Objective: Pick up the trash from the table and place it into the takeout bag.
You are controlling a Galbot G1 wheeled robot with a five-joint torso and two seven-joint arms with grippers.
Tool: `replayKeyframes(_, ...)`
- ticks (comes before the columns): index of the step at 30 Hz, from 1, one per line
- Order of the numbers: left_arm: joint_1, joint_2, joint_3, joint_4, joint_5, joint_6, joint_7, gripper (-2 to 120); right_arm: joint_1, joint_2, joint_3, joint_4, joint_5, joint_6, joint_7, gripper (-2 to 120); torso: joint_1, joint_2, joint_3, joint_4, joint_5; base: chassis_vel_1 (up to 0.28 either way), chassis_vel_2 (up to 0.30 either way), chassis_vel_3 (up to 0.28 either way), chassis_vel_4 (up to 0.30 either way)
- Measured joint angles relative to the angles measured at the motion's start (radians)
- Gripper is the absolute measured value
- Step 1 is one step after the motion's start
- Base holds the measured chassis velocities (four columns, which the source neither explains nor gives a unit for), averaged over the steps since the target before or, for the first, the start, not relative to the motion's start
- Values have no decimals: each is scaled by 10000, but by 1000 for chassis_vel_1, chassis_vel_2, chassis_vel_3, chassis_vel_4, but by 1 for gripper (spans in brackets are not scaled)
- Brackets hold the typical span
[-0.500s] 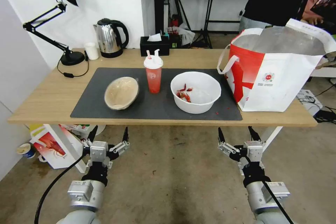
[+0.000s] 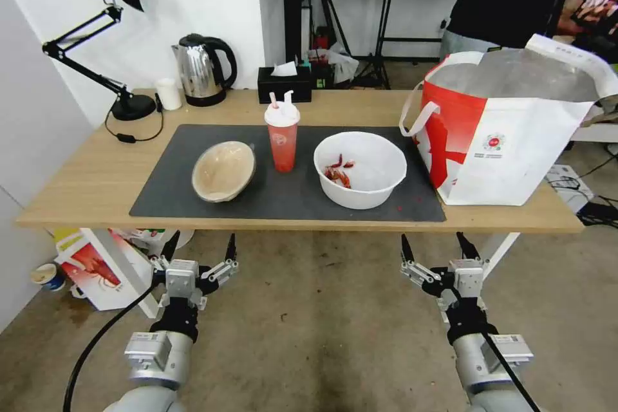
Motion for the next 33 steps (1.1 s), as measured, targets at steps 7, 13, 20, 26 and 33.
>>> replayKeyframes(7, 0, -1, 0, 0, 0, 0, -1, 100, 485, -655, -66, 12, 180, -77, -127, 100, 0, 0, 1, 0, 0, 0, 0, 0, 0)
replayKeyframes(13, -1, 0, 0, 0, 0, 0, -1, 100, 1425, -1888, -200, 35, 520, -280, -410, 100, 0, -1, 1, 3, 2, 0, 0, 0, 0)
replayKeyframes(20, 0, 0, 0, 0, 0, 0, -1, 100, 2260, -3005, -300, 44, 822, -435, -638, 100, 3, 0, 1, 4, 2, 0, 0, 0, 0)
replayKeyframes(26, -1, 0, 0, 0, 0, 0, -1, 100, 3594, -4734, -499, 114, 1381, -765, -1070, 100, 2, 0, 1, 1, 2, 0, 0, 0, 0)
replayKeyframes(33, -1, 0, 0, 0, 0, 1, -1, 100, 4795, -6299, -666, 181, 1871, -1037, -1454, 100, 2, -1, 1, 1, 1, 0, 0, 0, 0)
